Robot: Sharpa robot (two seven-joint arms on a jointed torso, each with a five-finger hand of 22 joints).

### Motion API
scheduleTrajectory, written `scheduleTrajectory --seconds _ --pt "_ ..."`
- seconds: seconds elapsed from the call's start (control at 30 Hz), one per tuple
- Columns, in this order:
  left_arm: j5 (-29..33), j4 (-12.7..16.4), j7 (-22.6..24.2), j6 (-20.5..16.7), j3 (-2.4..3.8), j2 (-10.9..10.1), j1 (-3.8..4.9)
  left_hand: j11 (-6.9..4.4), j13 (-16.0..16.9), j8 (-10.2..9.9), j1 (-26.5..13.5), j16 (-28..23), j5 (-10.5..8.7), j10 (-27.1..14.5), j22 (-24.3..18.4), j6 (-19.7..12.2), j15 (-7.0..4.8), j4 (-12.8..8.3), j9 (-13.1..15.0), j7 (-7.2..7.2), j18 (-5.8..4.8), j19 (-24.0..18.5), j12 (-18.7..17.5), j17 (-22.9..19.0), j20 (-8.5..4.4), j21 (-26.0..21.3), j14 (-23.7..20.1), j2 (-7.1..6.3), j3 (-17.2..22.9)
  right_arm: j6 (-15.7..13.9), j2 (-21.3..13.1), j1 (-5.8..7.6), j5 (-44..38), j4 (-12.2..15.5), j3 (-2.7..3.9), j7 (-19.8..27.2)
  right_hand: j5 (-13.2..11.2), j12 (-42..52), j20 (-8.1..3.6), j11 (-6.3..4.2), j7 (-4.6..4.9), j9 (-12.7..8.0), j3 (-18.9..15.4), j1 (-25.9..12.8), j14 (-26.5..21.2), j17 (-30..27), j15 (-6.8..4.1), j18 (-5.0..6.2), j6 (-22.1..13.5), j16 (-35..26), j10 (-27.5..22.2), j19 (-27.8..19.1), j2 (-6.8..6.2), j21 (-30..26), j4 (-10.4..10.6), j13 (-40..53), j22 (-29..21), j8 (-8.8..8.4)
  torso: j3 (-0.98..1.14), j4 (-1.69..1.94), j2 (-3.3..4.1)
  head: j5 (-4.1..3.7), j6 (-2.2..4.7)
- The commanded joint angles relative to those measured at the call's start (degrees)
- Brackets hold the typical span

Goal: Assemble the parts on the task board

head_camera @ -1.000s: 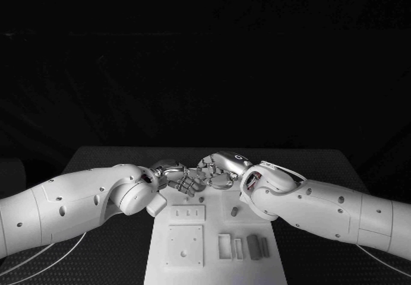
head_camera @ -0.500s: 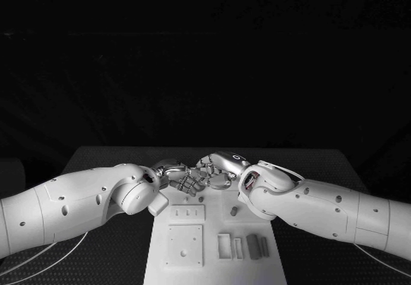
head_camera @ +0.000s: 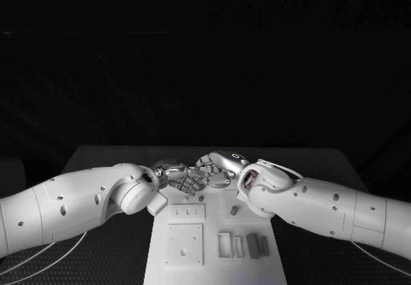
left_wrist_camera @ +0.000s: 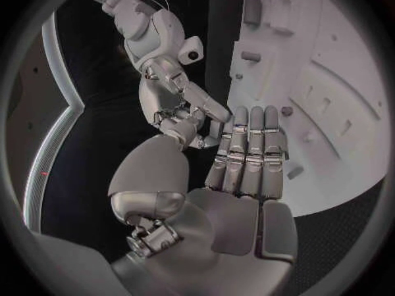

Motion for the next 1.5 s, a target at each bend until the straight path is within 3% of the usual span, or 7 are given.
scheduleTrajectory --seconds 0.03,0.2,0.63,0.77,1.23,1.27,1.5 --pt "0.0 0.0 1.6 0.7 0.11 0.0 0.09 -0.02 0.1 0.2 0.1 -0.2 0.09 0.5 0.1 0.5 -0.06 0.0 0.0 0.06 0.64 0.4 0.3 0.1 -0.13 -0.2 0.4 0.84 0.7 1.3 0.0 -0.10 -0.2 0.0 -0.05 0.3 0.1 -0.1 -0.35 -0.17 0.30 0.1 -0.3 0.4 0.1 -0.1 -0.34 5.69 7.8 -0.1 -0.2 0.0 0.04 0.1 0.1 0.0 -0.1 0.23 0.01 -0.08 -0.01 0.00 -0.04" --pt "0.1 -0.2 1.7 0.7 0.11 0.1 0.09 -0.03 0.3 0.0 0.0 -0.3 0.08 0.6 0.2 0.7 -0.08 0.4 -0.1 0.03 0.44 0.4 0.2 0.3 -0.19 -0.3 0.5 1.60 1.6 1.5 -0.1 -0.11 -0.1 0.3 -0.05 0.3 0.1 -0.1 -0.35 -0.17 0.30 0.1 -0.3 0.4 0.1 -0.1 -0.34 5.69 7.8 -0.1 -0.2 0.0 0.05 0.1 0.1 0.0 -0.1 0.23 0.02 -0.04 0.00 0.02 -0.07" --pt "0.6 -0.3 1.3 1.2 0.11 0.1 0.09 0.03 0.5 -0.3 -2.6 -0.7 0.08 0.5 0.5 0.8 -0.06 2.3 -0.4 0.18 0.32 0.3 -0.2 0.6 -0.28 -0.6 0.5 0.57 1.4 1.6 -0.2 -0.13 -0.1 0.4 -0.06 0.3 0.1 -0.1 -0.37 -0.18 0.29 0.1 -0.3 0.5 0.1 -0.1 -0.34 5.69 7.8 -0.1 -0.2 0.0 0.06 0.1 0.0 0.0 -0.1 0.22 0.00 -0.03 0.00 -0.01 -0.20" --pt "0.6 -0.3 1.1 1.3 0.11 0.1 0.09 0.00 0.6 -0.4 -2.5 -0.8 0.16 0.6 0.6 0.8 -0.10 2.4 -0.4 0.12 0.36 0.3 -0.3 0.7 -0.32 -0.7 0.5 1.36 1.8 1.6 -0.2 -0.13 -0.1 0.4 -0.07 0.3 0.1 -0.1 -0.38 -0.18 0.29 0.2 -0.3 0.5 0.1 -0.1 -0.34 5.69 7.8 -0.1 -0.2 0.0 0.06 0.1 0.0 0.0 -0.1 0.22 0.01 -0.03 -0.01 -0.02 -0.20" --pt "0.0 -0.4 0.3 1.3 0.11 0.3 0.09 -0.22 1.3 -0.5 0.3 -1.3 1.44 1.0 1.4 1.5 -0.26 -1.7 -0.6 -0.22 0.12 0.5 -0.5 1.3 -0.43 -0.9 1.0 2.43 4.7 1.6 -0.3 -0.13 -0.1 0.6 -0.07 0.3 0.1 -0.2 -0.40 -0.18 0.29 0.2 -0.3 0.5 0.1 -0.1 -0.35 5.69 7.8 -0.1 -0.2 0.0 0.06 0.1 0.0 0.0 -0.1 0.22 0.02 -0.04 0.00 0.00 -0.44" --pt "0.0 -0.4 0.4 1.2 0.11 0.3 0.09 -0.32 1.4 -0.4 0.5 -1.3 3.39 1.2 1.5 1.8 -0.30 -2.3 -0.6 -0.36 -0.01 0.5 -0.5 1.4 -0.47 -1.0 1.2 2.71 5.2 1.6 -0.3 -0.13 -0.1 0.6 -0.07 0.3 0.1 -0.2 -0.40 -0.18 0.29 0.2 -0.3 0.5 0.1 -0.1 -0.35 5.69 7.8 -0.1 -0.2 0.0 0.06 0.1 0.0 0.0 -0.1 0.22 0.02 -0.03 -0.01 -0.02 -0.47" --pt "0.0 -0.5 0.6 0.6 0.11 0.6 0.08 -0.72 2.1 -0.1 -1.0 -1.5 9.72 2.1 2.3 2.8 -0.70 -4.1 -0.5 -0.93 -0.45 0.8 -0.5 2.1 -0.85 -1.2 2.1 3.17 6.1 1.9 -0.1 -0.16 -0.1 0.3 -0.08 0.3 0.1 -0.2 -0.41 -0.19 0.29 0.2 -0.3 0.5 0.1 -0.1 -0.35 5.69 7.8 -0.1 -0.1 0.0 0.06 0.1 0.0 0.0 -0.1 0.22 0.03 -0.06 0.02 -0.01 -0.54"
